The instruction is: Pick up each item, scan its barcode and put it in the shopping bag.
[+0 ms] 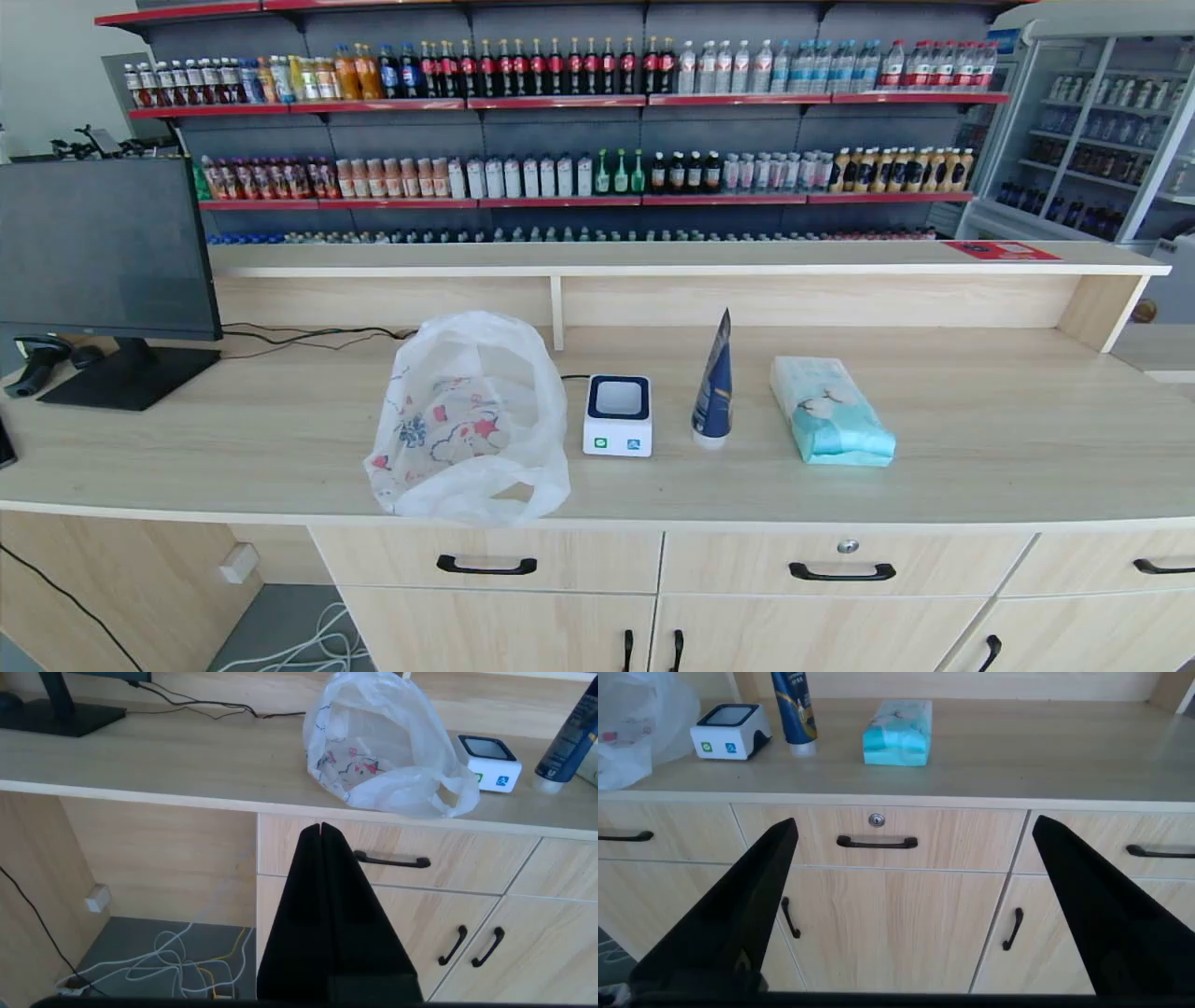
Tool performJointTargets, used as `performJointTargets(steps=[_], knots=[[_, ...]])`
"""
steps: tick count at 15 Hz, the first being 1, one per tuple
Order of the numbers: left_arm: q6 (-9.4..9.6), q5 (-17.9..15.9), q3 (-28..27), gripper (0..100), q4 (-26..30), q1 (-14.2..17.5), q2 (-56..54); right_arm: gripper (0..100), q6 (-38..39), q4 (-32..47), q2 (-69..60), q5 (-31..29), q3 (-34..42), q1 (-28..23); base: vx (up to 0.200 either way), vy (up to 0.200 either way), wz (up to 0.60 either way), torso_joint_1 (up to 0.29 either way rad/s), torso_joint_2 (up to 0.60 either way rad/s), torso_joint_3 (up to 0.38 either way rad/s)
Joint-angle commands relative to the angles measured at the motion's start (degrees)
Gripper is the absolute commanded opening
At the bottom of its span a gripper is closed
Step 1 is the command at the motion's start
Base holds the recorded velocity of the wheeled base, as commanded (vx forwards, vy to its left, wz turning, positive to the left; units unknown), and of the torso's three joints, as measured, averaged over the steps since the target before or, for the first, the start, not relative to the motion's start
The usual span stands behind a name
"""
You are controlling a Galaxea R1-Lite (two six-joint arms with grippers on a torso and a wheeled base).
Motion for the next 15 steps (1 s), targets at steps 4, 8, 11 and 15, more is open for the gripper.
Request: performJointTargets(steps=[4,8,11,15], knots=[[0.05,0.0,0.0,0,0.0,0.0,0.0,100,-0.6,-0.3,0.1,0.0,0.0,0.0,0.000,0.000,0.00,0.000,0.00,0.000],[0.05,0.0,0.0,0,0.0,0.0,0.0,100,-3.4,-0.5,12.6,1.4,-13.4,0.0,0.000,0.000,0.00,0.000,0.00,0.000],[0.05,0.0,0.0,0,0.0,0.0,0.0,100,-5.3,-5.3,27.5,3.1,-24.1,0.5,0.000,0.000,0.00,0.000,0.00,0.000],[0.05,0.0,0.0,0,0.0,0.0,0.0,100,-6.7,-31.9,50.4,2.7,-26.5,9.1,0.000,0.000,0.00,0.000,0.00,0.000]])
